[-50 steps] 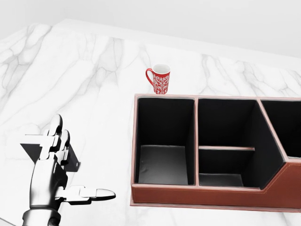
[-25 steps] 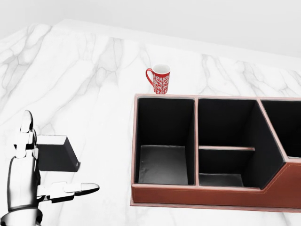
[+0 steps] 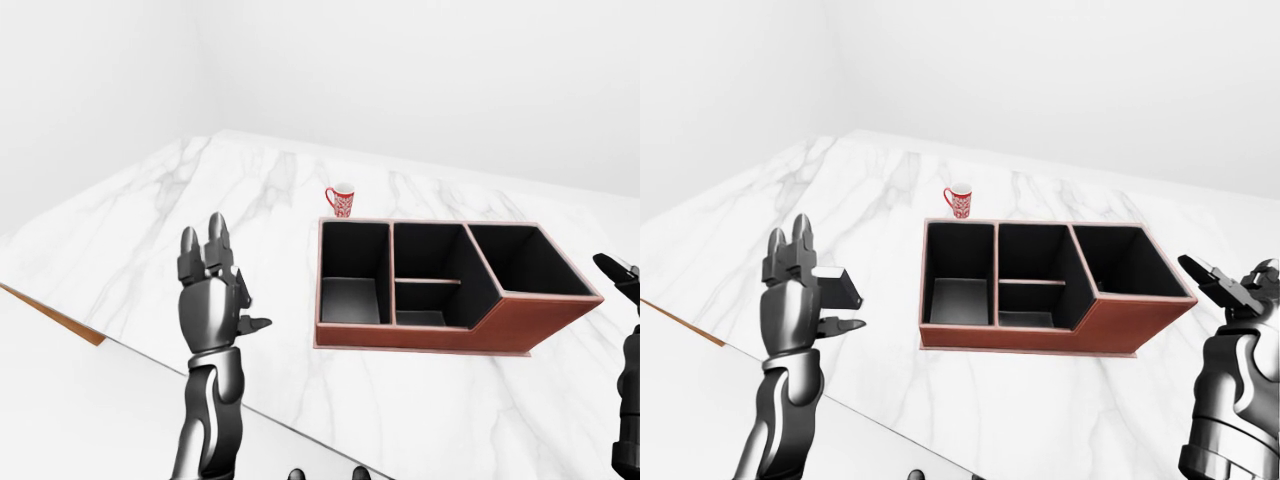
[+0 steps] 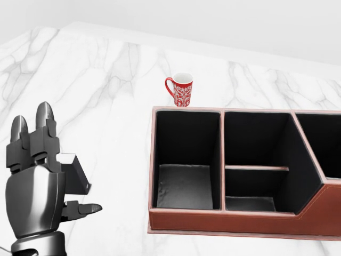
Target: Pick up the book and place it in the left compartment of the caddy.
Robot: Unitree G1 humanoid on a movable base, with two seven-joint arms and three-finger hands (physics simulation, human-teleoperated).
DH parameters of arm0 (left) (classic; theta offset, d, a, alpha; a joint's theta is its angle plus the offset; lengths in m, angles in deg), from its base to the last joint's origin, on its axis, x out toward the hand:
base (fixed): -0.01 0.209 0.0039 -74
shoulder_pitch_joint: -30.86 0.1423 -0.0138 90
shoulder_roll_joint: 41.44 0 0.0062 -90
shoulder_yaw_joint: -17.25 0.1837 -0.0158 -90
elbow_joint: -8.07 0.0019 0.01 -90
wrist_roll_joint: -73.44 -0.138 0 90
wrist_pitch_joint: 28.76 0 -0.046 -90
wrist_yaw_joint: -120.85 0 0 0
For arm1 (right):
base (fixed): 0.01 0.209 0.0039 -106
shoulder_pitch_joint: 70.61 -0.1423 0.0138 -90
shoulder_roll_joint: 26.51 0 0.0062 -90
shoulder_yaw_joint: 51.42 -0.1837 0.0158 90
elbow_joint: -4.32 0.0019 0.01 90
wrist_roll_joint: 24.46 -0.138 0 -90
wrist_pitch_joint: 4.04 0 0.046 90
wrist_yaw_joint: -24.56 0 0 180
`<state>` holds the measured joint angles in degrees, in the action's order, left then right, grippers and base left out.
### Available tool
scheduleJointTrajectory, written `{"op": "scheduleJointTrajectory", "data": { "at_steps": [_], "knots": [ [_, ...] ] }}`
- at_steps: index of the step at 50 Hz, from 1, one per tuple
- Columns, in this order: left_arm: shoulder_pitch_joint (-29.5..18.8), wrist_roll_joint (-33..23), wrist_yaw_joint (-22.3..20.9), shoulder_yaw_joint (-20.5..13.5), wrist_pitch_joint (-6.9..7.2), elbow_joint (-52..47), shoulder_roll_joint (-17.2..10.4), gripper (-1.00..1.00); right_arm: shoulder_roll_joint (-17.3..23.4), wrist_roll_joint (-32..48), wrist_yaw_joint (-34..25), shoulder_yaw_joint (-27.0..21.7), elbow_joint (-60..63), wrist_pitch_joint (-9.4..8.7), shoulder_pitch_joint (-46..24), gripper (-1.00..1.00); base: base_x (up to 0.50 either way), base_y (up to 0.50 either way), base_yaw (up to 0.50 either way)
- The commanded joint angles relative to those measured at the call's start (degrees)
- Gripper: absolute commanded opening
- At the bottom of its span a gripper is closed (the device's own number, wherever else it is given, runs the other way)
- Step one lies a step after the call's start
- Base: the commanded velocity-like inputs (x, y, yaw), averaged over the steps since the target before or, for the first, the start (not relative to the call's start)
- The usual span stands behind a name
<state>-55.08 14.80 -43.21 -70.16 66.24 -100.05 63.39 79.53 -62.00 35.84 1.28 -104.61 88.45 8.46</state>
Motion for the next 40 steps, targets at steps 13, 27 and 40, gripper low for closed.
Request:
{"op": "scheduleJointTrajectory", "data": {
  "at_steps": [13, 27, 40],
  "knots": [
    [-1.9, -21.1, 0.3, 2.0, 0.0, 3.2, 0.6, 1.0, -0.7, 0.2, -0.3, -0.5, 2.3, -0.54, 0.7, 1.0, 0.0, 0.0, 0.0],
    [-3.1, -25.0, 0.5, 2.9, 0.0, 4.9, 0.7, 1.0, -0.7, 0.6, -0.1, -0.2, 1.8, -0.36, 0.1, 1.0, 0.0, 0.0, 0.0],
    [-3.5, -23.6, 1.5, 2.6, 0.0, 6.8, 0.6, 1.0, -0.4, -0.2, 0.8, -1.5, 4.4, -2.96, 1.1, 1.0, 0.0, 0.0, 0.0]
  ]
}}
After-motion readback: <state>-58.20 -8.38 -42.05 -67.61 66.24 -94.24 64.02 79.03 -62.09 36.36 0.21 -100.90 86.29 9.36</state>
